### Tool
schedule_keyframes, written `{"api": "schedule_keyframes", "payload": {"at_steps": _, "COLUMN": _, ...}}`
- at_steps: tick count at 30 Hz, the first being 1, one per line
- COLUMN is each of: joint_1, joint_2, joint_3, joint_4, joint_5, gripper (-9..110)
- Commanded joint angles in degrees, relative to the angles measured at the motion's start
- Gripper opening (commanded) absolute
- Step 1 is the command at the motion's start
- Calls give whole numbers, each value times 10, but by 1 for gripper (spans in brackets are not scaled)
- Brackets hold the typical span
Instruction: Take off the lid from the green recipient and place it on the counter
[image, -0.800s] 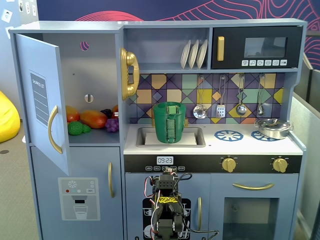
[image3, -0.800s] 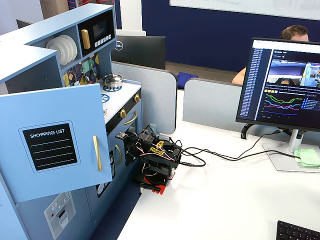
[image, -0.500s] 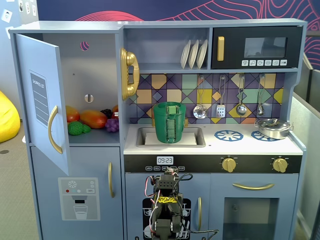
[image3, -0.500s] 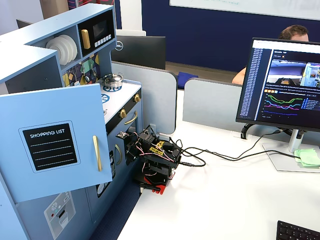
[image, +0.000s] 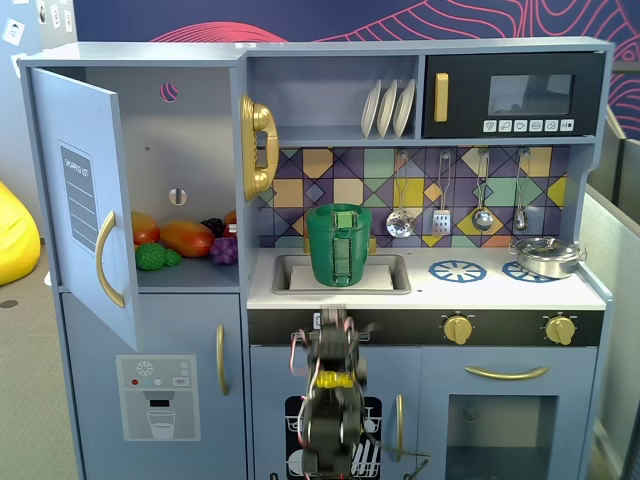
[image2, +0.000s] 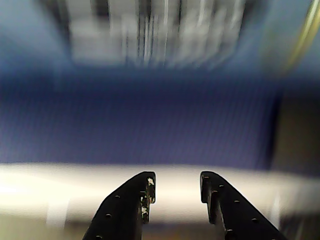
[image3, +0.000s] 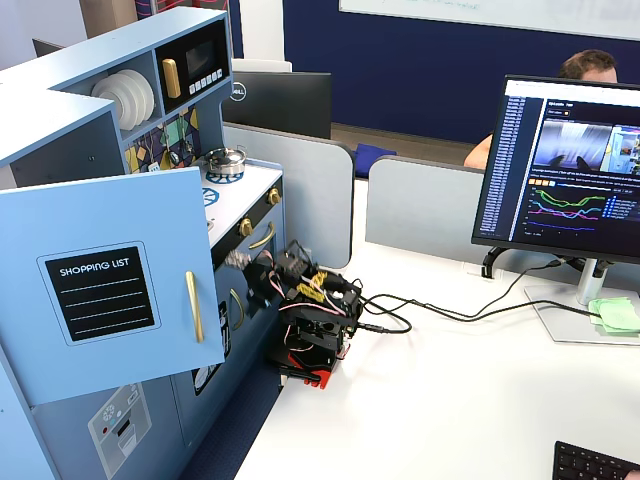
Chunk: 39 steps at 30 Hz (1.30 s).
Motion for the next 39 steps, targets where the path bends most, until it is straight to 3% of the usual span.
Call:
{"api": "schedule_keyframes", "payload": {"at_steps": 1, "joint_1": -4, "joint_2": -90, "joint_3": -221, "joint_4": -111, "joint_5": -23, "gripper": 1}}
{"api": "schedule_keyframes", "payload": {"at_steps": 7, "joint_1": 15, "joint_2": -201, "joint_3": -427, "joint_4": -235, "joint_5": 47, "gripper": 25}}
{"api": "schedule_keyframes", "payload": {"at_steps": 17, "joint_1": 35, "joint_2": -265, "joint_3": -476, "joint_4": -372, "joint_5": 55, "gripper": 38}}
{"api": "schedule_keyframes", "payload": {"at_steps": 39, "joint_1": 32, "joint_2": -430, "joint_3": -611, "joint_4": -419, "joint_5": 44, "gripper": 38}}
